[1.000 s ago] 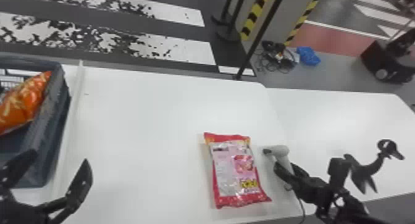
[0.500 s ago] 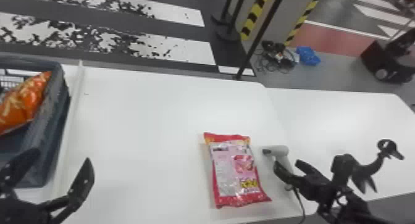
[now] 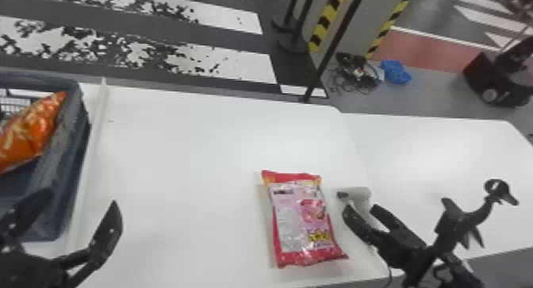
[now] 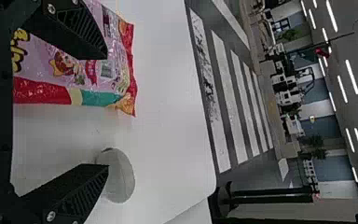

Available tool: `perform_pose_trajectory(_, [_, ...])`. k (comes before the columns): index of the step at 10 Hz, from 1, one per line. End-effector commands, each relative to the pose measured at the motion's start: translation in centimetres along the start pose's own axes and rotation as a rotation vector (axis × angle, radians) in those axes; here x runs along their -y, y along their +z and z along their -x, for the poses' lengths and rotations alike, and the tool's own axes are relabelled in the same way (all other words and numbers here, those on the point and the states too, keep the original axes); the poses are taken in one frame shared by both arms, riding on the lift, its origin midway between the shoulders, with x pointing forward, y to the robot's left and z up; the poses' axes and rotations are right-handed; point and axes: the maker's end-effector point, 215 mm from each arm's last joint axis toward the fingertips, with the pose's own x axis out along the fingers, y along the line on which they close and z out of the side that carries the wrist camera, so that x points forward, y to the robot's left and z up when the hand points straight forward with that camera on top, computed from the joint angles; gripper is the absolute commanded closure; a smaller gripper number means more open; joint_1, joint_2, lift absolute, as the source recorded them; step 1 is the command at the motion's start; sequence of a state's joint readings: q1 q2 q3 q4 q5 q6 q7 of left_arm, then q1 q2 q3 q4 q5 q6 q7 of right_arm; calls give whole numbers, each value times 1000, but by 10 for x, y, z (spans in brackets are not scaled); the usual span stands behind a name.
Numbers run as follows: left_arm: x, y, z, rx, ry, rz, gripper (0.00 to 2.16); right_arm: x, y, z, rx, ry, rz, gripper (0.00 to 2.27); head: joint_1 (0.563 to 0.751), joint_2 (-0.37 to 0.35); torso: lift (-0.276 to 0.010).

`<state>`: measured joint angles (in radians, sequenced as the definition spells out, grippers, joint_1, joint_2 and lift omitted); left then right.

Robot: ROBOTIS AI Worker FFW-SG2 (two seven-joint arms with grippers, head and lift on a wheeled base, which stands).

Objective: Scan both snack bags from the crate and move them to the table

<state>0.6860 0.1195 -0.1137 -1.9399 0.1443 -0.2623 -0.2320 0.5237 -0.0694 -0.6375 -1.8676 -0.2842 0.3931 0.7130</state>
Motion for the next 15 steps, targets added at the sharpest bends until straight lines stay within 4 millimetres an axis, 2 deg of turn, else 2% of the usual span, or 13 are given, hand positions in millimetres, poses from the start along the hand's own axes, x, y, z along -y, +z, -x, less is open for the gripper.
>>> perform_pose_trajectory(1, [0, 0, -1, 0, 1, 1, 76, -20, -12, -2, 1, 33, -43, 103, 695, -350, -87])
perform_pose_trajectory(4, [-1, -1, 0, -2, 4, 0, 76, -46, -27, -6, -13, 88, -94, 107, 695, -350, -87])
perform_pose_trajectory(5, [-1, -2, 0, -5, 4, 0, 76, -48, -25, -7, -12, 92, -91, 107, 695, -350, -87])
perform_pose_trajectory(11, [3, -5, 2, -11, -7, -2, 76, -49, -77, -51, -177, 119, -59, 110, 695, -350, -87])
perform_pose_trajectory(12, [3, -5, 2, -11, -7, -2, 76, -49, -84, -52, -204, 127, -54, 252, 695, -350, -87])
perform_pose_trajectory(13, [4, -6, 2, -12, -8, -1, 76, -50, -91, -51, -232, 145, -61, 1075, 695, -350, -87])
perform_pose_trajectory(14, [6, -6, 1, -11, -11, 1, 76, -49, -105, -51, -289, 136, -98, 2189, 695, -350, -87])
perform_pose_trajectory(15, [6, -6, 0, -11, -12, 1, 76, -48, -109, -49, -299, 136, -99, 2223, 695, -350, -87])
